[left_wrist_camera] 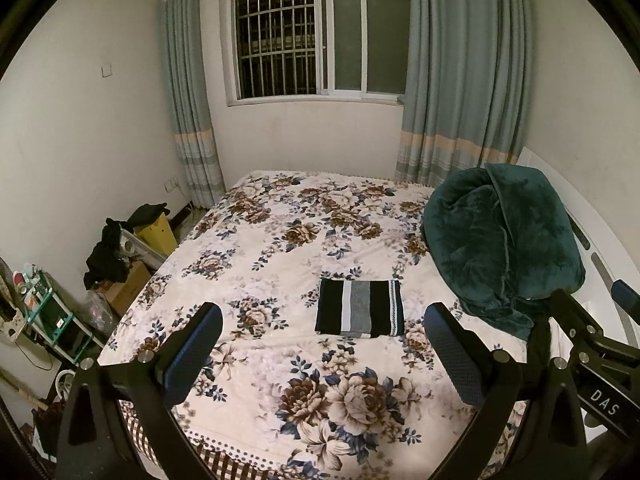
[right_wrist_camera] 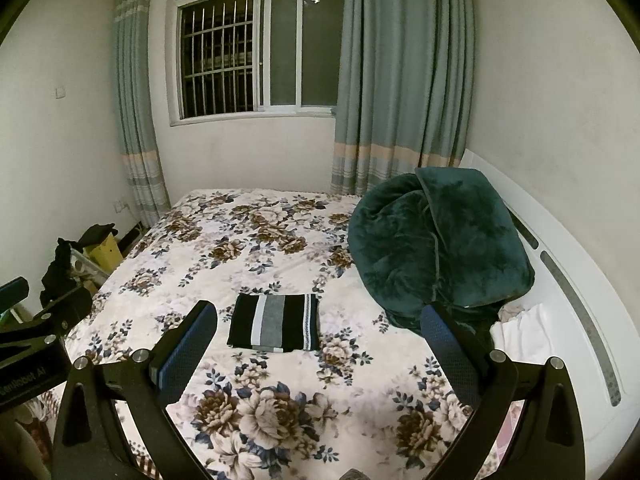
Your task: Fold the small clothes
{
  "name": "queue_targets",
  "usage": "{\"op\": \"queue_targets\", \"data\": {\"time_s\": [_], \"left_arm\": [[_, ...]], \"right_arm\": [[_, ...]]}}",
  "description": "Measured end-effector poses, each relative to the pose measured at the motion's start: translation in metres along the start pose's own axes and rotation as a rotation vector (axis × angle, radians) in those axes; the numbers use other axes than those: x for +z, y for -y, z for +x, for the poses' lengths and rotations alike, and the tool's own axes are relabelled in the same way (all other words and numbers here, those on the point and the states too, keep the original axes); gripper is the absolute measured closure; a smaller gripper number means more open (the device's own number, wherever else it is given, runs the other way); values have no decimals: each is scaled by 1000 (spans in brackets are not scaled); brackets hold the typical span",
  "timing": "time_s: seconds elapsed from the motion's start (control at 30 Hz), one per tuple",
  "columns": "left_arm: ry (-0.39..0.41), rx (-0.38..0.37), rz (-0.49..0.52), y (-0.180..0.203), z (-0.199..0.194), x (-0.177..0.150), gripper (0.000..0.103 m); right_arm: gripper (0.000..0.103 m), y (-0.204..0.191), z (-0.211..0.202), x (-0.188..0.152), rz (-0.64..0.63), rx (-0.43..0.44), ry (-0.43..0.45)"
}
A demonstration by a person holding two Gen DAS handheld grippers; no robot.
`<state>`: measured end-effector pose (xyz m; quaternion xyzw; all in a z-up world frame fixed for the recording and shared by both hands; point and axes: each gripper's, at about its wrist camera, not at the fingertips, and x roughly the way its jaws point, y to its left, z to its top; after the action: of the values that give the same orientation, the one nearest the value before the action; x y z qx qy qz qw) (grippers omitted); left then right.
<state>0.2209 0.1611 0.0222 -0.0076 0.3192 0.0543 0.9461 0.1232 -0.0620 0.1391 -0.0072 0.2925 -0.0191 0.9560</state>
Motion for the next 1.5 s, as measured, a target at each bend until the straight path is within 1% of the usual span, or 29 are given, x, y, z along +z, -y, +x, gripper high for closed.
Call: {"op": "queue_targets", "data": {"time_s": [0.33, 0.53, 1.2, 1.37, 1.5], "left_arm": [[1, 0, 3, 0, 1, 1, 0], [2, 0, 2, -1, 0, 1, 0], [7, 4, 1, 0, -1, -2, 0], [6, 8, 0, -4, -1, 4, 0], [8, 9, 1, -2, -1, 2, 0]], "right_arm": [[0, -2, -1, 3, 3, 6, 1], [0, -10, -2, 15, -1, 14, 3], [0, -10, -5, 10, 6, 11, 5], [0, -11, -6, 8, 8, 7, 5], [0, -10, -7, 7, 9, 5, 7]]}}
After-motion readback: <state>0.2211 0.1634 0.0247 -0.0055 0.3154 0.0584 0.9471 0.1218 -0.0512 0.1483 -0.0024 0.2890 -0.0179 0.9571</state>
